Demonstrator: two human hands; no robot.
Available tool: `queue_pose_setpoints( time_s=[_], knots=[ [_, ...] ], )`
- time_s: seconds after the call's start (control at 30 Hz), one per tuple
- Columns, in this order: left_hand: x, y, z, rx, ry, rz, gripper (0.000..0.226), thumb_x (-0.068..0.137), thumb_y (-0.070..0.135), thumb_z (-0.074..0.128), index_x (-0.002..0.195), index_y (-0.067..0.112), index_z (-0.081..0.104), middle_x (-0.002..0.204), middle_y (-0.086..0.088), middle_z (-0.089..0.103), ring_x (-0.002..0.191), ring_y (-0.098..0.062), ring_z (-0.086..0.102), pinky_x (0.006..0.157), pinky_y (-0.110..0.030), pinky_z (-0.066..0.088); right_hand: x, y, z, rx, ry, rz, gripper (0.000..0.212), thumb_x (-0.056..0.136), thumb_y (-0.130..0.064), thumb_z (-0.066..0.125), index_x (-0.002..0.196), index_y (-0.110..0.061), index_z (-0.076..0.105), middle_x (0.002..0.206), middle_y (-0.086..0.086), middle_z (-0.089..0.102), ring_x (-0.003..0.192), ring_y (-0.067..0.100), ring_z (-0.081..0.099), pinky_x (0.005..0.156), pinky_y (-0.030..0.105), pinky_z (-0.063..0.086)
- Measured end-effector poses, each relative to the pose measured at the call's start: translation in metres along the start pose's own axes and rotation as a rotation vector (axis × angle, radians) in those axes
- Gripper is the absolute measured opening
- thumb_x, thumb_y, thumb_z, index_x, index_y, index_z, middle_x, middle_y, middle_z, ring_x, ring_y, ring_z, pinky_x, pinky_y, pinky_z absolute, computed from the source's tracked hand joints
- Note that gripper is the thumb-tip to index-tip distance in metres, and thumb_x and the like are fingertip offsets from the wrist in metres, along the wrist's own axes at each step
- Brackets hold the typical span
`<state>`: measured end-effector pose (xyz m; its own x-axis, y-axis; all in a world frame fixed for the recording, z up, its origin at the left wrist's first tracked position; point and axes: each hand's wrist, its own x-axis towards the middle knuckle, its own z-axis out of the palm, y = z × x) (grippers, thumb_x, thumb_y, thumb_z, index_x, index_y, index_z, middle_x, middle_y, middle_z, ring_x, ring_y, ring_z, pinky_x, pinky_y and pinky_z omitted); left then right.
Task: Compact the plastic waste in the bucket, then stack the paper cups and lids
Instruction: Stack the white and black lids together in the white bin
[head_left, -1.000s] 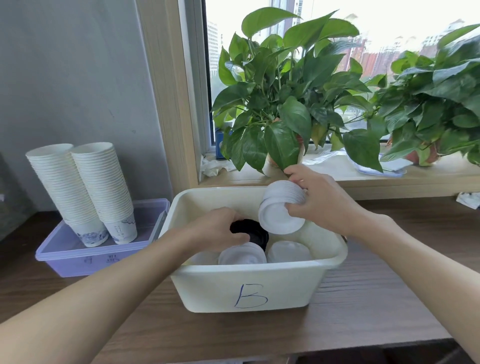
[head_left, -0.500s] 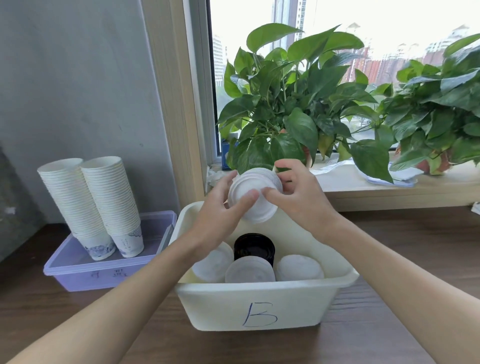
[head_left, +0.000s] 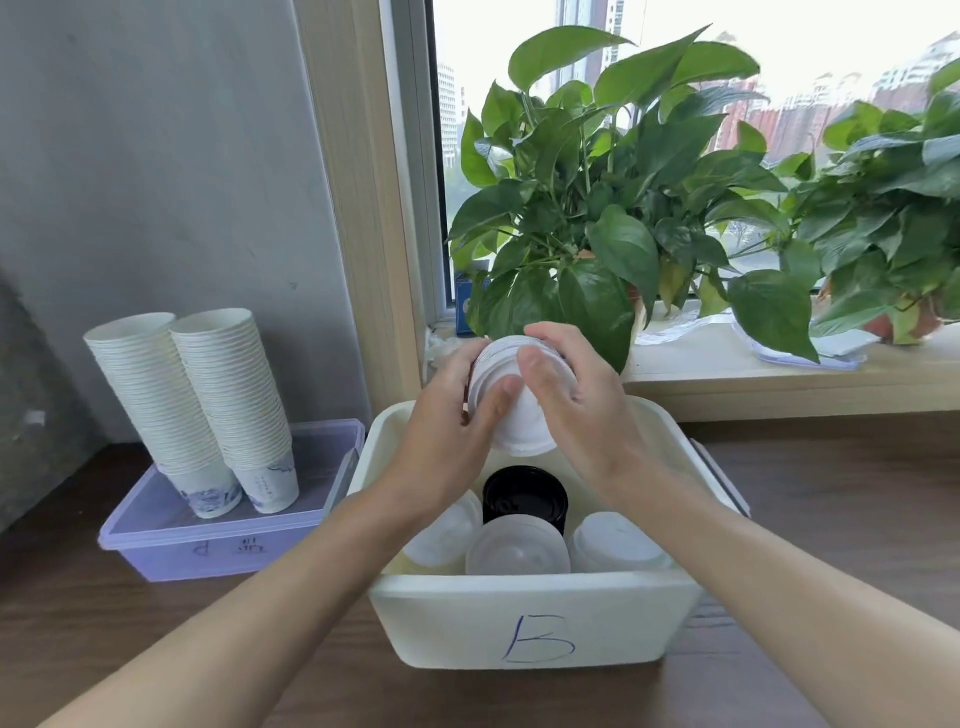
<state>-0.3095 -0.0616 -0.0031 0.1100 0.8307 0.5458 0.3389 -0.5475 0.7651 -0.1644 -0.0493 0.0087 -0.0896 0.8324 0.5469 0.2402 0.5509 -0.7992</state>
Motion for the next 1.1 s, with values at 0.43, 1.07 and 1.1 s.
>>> queue_pose_setpoints(
  time_s=[0.43,1.07,1.1],
  knots=[
    [-0.0049,0.0024,-0.0013,0.08,0.001,0.142,0.034,0.099,0.029,0.051,0.128,0.011,0.054,0.109,0.0,0.066,0.096,-0.01,0.062,0.085,-0.022,0.047,-0.0004,0.0028,-0.0016,-0.247,0.116,-0.266,0.064,0.089,-0.067,0.037,0.106,-0.009,0.057,0.094,0.007,0.059,0.085,0.02,0.055,0.078,0.028,0.044],
    [-0.0035,0.0062,0.0,-0.041,-0.02,-0.059,0.033,0.1,0.035,0.056,0.127,0.016,0.053,0.113,0.003,0.066,0.097,0.001,0.064,0.077,-0.014,0.049,-0.0029,0.0015,-0.0035,-0.008,0.088,-0.055,0.05,0.079,-0.057,0.056,0.114,-0.02,0.053,0.103,-0.013,0.061,0.097,0.002,0.058,0.084,0.022,0.047],
    [-0.0042,0.0044,0.0002,0.004,-0.033,-0.037,0.037,0.098,0.039,0.056,0.128,0.018,0.05,0.116,0.003,0.064,0.102,-0.004,0.063,0.08,-0.017,0.049,-0.0033,0.0013,-0.0034,-0.037,0.072,-0.066,0.056,0.077,-0.059,0.056,0.117,-0.021,0.053,0.105,-0.012,0.062,0.1,0.002,0.058,0.086,0.02,0.046]
  ],
)
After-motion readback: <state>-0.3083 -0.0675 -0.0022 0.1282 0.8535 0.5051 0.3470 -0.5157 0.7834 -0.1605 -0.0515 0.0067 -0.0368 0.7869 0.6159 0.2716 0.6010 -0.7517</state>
